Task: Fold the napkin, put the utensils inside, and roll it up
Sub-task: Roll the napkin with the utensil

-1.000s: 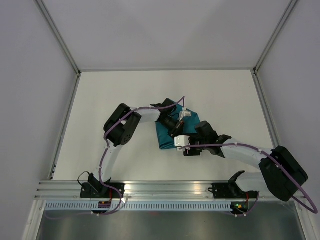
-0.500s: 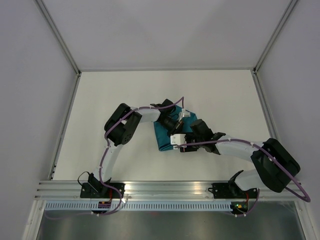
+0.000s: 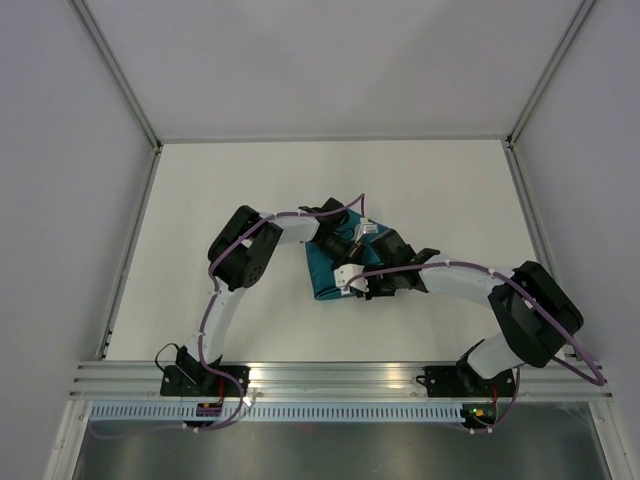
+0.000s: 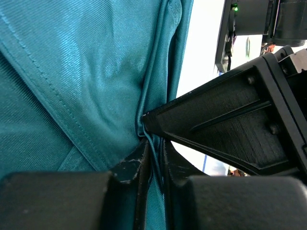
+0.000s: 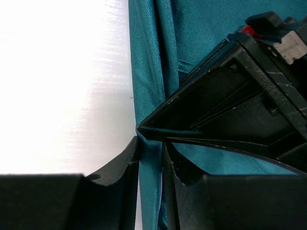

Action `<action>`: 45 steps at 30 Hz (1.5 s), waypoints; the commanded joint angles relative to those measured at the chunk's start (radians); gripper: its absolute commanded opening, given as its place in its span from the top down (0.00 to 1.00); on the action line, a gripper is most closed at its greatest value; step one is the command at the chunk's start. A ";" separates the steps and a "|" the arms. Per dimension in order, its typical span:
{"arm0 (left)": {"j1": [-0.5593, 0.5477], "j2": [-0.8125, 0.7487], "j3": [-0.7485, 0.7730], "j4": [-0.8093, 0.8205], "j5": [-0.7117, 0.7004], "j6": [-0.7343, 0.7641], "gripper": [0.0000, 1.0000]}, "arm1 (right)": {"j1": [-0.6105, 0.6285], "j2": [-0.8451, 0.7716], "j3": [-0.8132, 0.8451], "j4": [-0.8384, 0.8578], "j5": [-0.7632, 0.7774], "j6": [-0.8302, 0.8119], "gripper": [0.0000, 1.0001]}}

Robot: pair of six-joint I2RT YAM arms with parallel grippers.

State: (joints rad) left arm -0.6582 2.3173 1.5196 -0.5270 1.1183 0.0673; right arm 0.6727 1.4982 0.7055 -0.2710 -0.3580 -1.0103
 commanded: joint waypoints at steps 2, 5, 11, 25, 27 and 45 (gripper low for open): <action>0.020 -0.010 -0.007 -0.022 -0.159 0.045 0.73 | -0.015 0.089 0.048 -0.219 -0.074 -0.027 0.78; 0.032 -0.048 -0.010 -0.005 -0.176 0.026 0.63 | -0.042 0.141 0.109 -0.301 -0.114 -0.048 0.78; 0.057 -0.134 -0.018 0.048 -0.248 -0.020 0.57 | -0.087 0.249 0.219 -0.439 -0.159 -0.091 0.79; 0.183 -0.543 -0.258 0.314 -0.691 -0.182 0.54 | -0.177 0.546 0.494 -0.733 -0.263 -0.198 0.80; 0.183 -0.604 -0.294 0.363 -0.807 -0.202 0.54 | -0.185 0.588 0.525 -0.752 -0.275 -0.208 0.80; -0.403 -1.021 -0.792 0.895 -1.633 0.161 0.47 | -0.231 0.718 0.647 -0.861 -0.291 -0.191 0.80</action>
State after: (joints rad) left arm -0.9867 1.3151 0.7654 0.2001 -0.2974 0.0734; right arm 0.4446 2.1471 1.3834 -1.2263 -0.7994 -1.1511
